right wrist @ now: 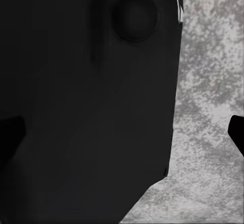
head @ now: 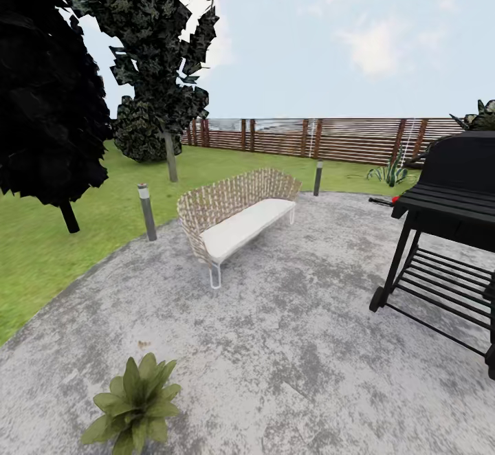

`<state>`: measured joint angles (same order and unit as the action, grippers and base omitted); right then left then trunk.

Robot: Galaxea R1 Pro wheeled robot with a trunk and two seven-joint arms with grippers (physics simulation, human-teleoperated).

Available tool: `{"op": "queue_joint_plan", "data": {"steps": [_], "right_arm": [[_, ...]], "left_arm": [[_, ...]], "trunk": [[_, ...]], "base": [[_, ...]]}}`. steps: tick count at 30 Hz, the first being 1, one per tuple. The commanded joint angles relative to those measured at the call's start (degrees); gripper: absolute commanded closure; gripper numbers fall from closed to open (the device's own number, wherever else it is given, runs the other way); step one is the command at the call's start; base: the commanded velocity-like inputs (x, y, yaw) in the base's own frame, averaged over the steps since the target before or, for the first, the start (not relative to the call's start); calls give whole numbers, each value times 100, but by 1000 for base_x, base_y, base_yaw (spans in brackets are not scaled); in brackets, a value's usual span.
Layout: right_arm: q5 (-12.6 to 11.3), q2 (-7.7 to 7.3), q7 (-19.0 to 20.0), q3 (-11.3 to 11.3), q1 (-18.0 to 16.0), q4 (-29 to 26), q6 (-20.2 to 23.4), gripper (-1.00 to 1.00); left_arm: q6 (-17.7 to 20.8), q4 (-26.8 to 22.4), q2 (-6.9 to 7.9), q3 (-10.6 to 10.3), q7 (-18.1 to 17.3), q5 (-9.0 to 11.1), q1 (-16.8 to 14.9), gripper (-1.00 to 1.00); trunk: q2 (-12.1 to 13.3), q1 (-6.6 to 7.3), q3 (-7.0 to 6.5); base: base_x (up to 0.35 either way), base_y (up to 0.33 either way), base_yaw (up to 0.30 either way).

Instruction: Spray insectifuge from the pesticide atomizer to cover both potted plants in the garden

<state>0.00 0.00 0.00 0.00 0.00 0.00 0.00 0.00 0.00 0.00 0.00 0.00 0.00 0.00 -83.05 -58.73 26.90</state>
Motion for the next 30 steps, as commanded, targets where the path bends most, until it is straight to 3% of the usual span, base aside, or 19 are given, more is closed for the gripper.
{"op": "queue_joint_plan", "data": {"steps": [1,5,12,17,21,30], "right_arm": [[-10,-33,13,-11,-34,-33,-33,-100],[-9,30,10,1,-166,-164,-162,-100],[-1,255,9,8,-217,-188,38,-100],[0,278,-1,1,-227,-184,39,-100],[0,248,-19,-3,-228,-210,8,-100],[-6,-42,-34,-31,-229,-502,-281,-100]], "left_arm": [[-33,-33,33,-8,-22,-8,-34,-100],[-162,-163,5,33,-24,33,-85,-100],[65,39,-47,52,-26,47,20,-100],[113,133,-5,38,-23,42,22,-100],[47,6,65,36,35,36,5,-100],[-242,-285,355,31,287,40,-31,-100]], "trunk": [[-2,0,3],[-2,0,3],[-2,0,3],[-2,0,3],[-2,0,3],[-2,0,3]], "base": [[0,0,0],[0,0,0],[0,0,0],[0,0,0],[0,0,0],[0,0,0]]}}
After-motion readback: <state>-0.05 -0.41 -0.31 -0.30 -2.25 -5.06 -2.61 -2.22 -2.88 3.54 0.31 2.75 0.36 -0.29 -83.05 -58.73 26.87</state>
